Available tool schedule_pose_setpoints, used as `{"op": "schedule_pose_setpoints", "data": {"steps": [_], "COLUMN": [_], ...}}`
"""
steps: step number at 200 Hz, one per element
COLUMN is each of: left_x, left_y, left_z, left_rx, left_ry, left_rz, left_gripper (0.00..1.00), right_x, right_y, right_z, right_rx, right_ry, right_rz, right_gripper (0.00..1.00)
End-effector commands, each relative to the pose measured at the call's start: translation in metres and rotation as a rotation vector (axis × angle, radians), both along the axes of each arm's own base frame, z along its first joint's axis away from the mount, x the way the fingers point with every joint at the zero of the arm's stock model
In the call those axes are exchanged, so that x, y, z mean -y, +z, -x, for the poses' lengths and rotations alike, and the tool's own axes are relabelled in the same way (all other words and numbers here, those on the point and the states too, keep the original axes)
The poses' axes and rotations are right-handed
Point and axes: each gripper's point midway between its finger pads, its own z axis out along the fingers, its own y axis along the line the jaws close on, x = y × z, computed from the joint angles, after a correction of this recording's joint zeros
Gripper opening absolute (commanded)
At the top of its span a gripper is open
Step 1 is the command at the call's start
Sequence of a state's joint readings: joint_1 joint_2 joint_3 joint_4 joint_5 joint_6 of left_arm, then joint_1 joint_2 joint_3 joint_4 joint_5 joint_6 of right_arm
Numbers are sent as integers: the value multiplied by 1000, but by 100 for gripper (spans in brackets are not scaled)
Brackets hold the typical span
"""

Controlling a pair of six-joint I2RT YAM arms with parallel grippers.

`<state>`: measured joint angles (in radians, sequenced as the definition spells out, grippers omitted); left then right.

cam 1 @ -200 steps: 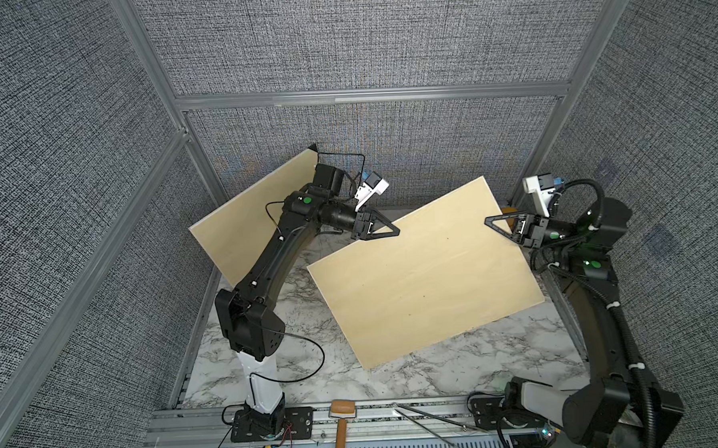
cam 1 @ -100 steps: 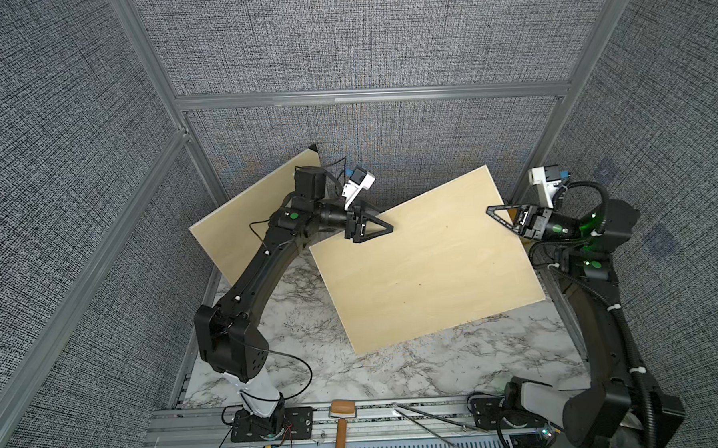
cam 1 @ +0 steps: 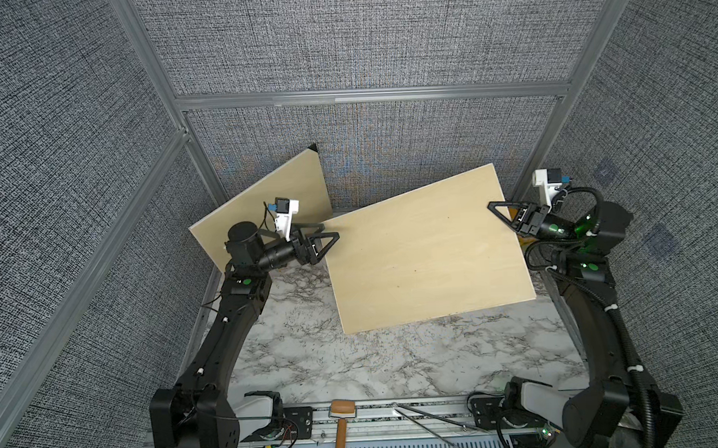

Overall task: Disassemble the easel
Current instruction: Place the drawing board at the corner of the board.

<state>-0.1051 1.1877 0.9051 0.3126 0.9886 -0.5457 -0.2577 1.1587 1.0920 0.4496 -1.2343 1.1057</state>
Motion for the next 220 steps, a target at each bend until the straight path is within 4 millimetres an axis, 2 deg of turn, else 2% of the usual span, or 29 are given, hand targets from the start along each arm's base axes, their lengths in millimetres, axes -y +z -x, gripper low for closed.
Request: {"op": "schedule_pose_setpoints", "data": {"steps": [1,28,50,80,107,140,161,204,220], "left_x": [-13,-14,-10,-11,-7,4,19,54,60], "left_y": [-9,-30,-34,-48,-44,-38,-32,-25,-22], "left_z": [5,19,33,39,47,57,66,78,79], "left_rx": [-30,-100,-159,-197,-206,-255,-267,-248,-256], "left_ry": [77,64,3,18,-34,-132,-205,-292,-316], "left_rz": [47,71,116,112,178,226,232,233,241], "left_gripper": [97,96,94,93,89,69,65,61,50], "right_x": [1,3,4,9,12,23,33,38,40], "right_y": [19,22,30,38,40,42,40,31,29], "right_z": [4,3,5,8,8,13,15,13,12], "right_rx": [-22,-37,-32,-24,-33,-45,-62,-89,-94], "right_ry": [-10,-25,-31,-40,-45,-60,-82,-70,-71], "right_rz": [-64,-87,-115,-143,-156,-158,-160,-204,-209], "right_gripper": [0,0,0,0,0,0,0,0,0]}}
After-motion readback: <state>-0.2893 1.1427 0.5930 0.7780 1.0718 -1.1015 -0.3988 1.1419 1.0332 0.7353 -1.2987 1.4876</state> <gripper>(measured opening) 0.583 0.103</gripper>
